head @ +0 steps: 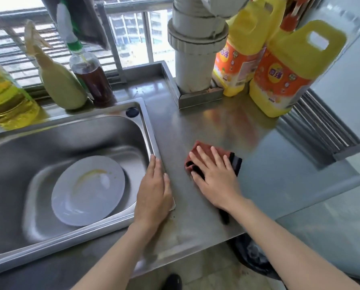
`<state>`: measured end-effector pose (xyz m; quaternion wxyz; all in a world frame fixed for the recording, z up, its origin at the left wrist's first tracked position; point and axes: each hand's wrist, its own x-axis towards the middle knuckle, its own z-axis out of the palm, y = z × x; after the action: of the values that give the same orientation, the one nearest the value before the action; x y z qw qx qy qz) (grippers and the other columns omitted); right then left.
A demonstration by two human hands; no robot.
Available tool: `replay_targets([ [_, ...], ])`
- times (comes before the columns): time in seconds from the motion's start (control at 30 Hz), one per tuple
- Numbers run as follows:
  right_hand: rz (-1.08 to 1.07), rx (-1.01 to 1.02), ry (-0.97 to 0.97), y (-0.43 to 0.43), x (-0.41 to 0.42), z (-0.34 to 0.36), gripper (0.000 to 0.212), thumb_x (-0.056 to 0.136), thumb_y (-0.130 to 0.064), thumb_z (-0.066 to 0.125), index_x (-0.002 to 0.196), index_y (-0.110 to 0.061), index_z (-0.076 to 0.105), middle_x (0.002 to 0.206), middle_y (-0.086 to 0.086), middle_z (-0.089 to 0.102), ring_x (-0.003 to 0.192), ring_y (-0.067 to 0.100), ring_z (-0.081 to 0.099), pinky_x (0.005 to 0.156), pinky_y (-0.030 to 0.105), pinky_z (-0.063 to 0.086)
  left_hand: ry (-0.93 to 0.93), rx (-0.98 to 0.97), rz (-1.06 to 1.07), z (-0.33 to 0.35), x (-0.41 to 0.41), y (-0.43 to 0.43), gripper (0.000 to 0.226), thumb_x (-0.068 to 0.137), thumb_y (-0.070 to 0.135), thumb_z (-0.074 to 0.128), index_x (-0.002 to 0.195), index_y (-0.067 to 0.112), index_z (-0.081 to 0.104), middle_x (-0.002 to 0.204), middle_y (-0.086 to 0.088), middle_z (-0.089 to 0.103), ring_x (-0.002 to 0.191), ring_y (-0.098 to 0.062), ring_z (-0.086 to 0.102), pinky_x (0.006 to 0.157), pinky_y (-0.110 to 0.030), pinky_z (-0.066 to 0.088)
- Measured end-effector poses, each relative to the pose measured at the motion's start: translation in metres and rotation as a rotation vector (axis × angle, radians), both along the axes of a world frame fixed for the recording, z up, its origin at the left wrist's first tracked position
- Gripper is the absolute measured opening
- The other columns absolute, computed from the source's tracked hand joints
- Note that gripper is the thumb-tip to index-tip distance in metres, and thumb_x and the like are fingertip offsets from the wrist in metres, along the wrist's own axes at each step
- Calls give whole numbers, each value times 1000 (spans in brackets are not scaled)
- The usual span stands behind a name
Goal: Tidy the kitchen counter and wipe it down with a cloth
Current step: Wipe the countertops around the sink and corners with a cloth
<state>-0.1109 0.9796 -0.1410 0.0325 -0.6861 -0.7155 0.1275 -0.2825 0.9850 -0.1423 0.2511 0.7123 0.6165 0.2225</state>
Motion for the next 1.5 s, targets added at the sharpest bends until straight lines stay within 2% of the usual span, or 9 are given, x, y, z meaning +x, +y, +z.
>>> replay_targets([
  [0.17,126,-24,40,-39,23,1,66,78,-62,-4,142,-49,0,153,-23,-8,143,12,-12,110,33,-14,89,-17,-118,3,-15,-9,57,95,40,19,146,16,17,156,4,8,140,-12,18,107,-17,11],
  [0.33,-106,-67,82,-32,60,9,51,95,-52,15,144,-45,3,154,-20,-8,143,14,-12,115,38,-8,392,-134,-54,2,-41,-37,69,81,52,-4,146,29,2,156,10,6,142,-8,8,112,-32,13],
  [0.43,-194,-28,67,-39,43,8,51,97,-51,14,145,-43,1,154,-16,-10,143,17,-14,114,40,-10,389,-92,24,6,-29,-37,53,95,43,10,146,31,9,154,10,18,138,-13,25,106,-31,24],
  [0.53,20,16,99,-65,9,5,53,95,-55,11,146,-42,3,154,-17,-8,143,17,-15,111,38,-17,367,-58,69,8,-24,-40,49,97,37,21,146,31,16,152,10,24,135,-16,32,104,-30,26],
  [0.7,215,-21,69,-72,31,4,57,87,-58,10,143,-47,6,152,-22,-8,142,11,-13,112,35,-14,393,-66,23,0,-30,-38,63,87,48,6,146,28,16,153,9,20,139,-11,23,110,-32,21],
  [0.97,-173,3,-6,-57,18,2,52,96,-51,13,146,-42,0,155,-14,-10,144,21,-11,114,42,-8,398,-42,37,-2,-29,-37,50,97,38,18,146,25,17,154,7,20,140,-11,21,111,-31,18],
  [1.13,213,-23,34,-97,4,3,54,90,-58,8,143,-49,-1,151,-21,-13,142,13,-15,111,36,-14,228,-34,-151,8,-52,-57,62,87,57,8,145,34,17,152,17,4,139,1,-4,112,-29,-3],
  [1.37,-392,-47,247,-114,-6,18,49,99,-44,17,146,-37,8,155,-15,0,144,14,-8,116,38,-8,327,63,43,16,-138,-135,70,88,60,13,134,19,45,146,3,38,136,-13,29,113,-40,11],
  [1.5,-19,19,272,-141,-105,14,64,85,-56,2,145,-38,16,154,-19,5,144,15,-6,110,32,-16,386,21,39,19,-134,-140,91,77,77,8,140,19,37,151,3,29,140,-11,21,113,-36,-4],
])
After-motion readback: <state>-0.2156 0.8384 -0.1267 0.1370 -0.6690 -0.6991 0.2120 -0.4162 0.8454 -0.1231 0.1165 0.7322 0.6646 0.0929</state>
